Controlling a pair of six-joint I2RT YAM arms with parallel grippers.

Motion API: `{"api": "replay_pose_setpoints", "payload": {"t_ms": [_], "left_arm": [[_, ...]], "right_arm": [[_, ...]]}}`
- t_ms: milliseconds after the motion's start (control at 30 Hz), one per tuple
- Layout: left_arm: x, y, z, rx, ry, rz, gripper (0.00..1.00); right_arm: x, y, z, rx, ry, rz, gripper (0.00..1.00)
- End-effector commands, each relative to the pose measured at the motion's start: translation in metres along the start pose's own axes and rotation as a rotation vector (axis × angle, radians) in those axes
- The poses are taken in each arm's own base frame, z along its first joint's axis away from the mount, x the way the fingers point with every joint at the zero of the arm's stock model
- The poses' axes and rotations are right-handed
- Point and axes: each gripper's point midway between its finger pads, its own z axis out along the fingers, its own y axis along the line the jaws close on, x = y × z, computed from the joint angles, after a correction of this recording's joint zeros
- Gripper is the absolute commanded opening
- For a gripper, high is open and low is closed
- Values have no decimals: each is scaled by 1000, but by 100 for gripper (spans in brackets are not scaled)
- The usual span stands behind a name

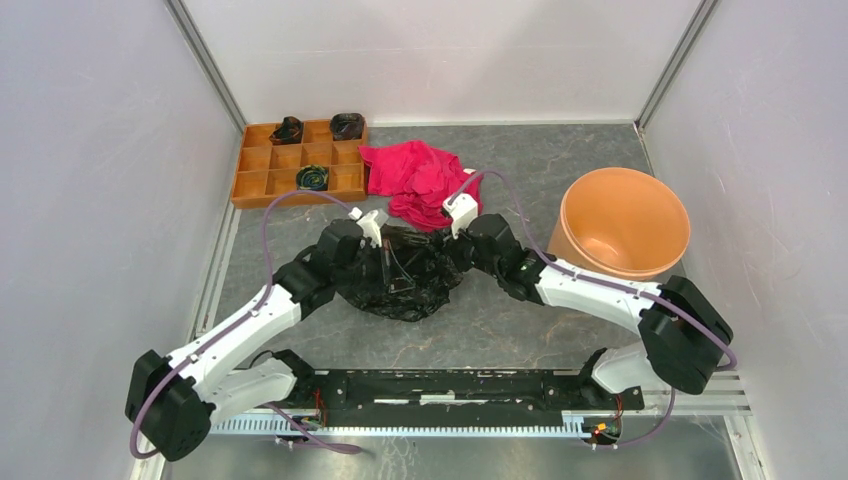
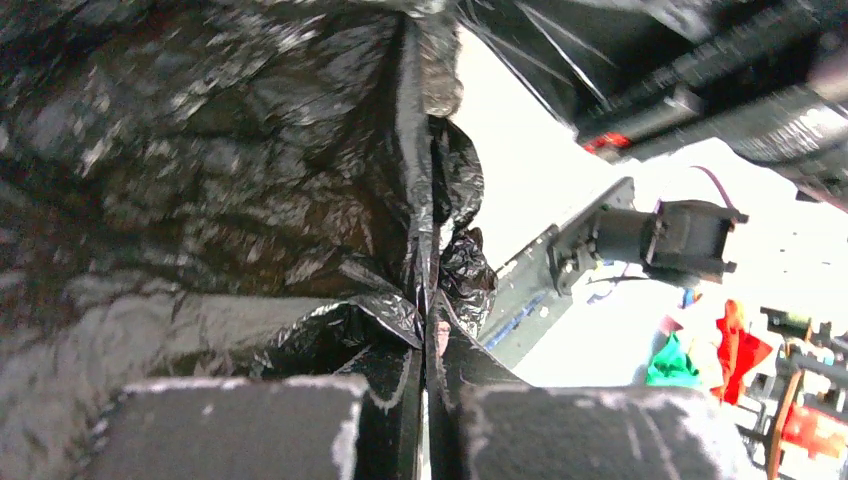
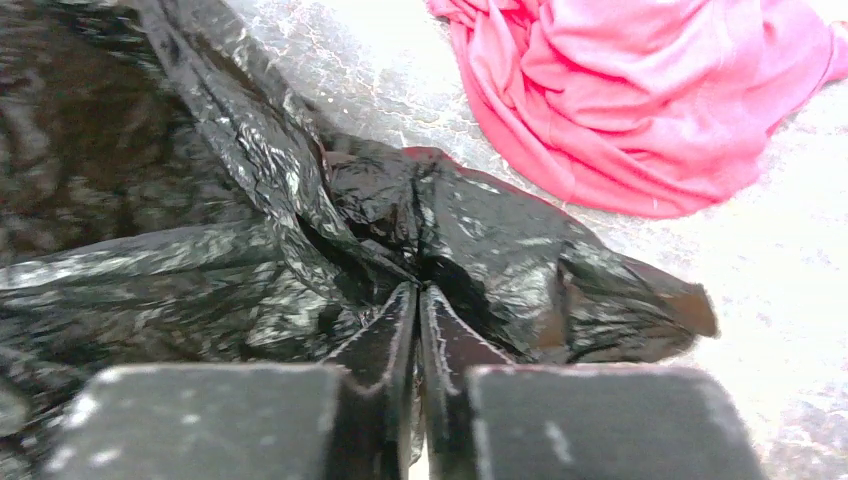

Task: Put the trash bags into the trash bin

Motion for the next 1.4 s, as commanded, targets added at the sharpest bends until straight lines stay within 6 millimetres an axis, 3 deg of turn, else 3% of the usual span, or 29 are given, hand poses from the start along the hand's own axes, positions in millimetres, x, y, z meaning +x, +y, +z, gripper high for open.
{"api": "replay_pose_setpoints", "payload": {"t_ms": [0,133,333,567,767,833,933,1033,1167,1300,1367], "left_arm": [[-10,-42,-21,175,2,124,2],[-3,-74,-46,349,19,256,2],[5,-117,-96,591,-50,426,2],[-13,-168,-154,761,-195,539,2],[-46,-194,-185,733,-344,526,2],[-73,-187,-182,616,-432,432,2],[-117,-150,-165,313,-524,188,2],[-142,-114,-145,86,-523,-14,2],[-163,-86,-119,80,-437,-242,2],[-180,-43,-98,83,-449,-462,2],[-179,-16,-81,44,-440,-566,3]], "right_arm": [[-31,-12,-1,-5,-92,-9,4],[-30,-42,-7,-130,-25,-43,0],[-42,-56,-28,-172,-12,-145,0],[-33,-77,-29,-71,-23,-117,0],[-30,-93,-32,20,3,-107,0],[-23,-86,-34,-17,18,-99,0],[-4,-63,-39,-132,39,-56,1],[21,-33,-45,-265,77,-11,0],[52,-7,-54,-318,163,-49,0],[67,-8,-66,-285,196,-29,2],[73,-5,-72,-287,220,14,11]]}}
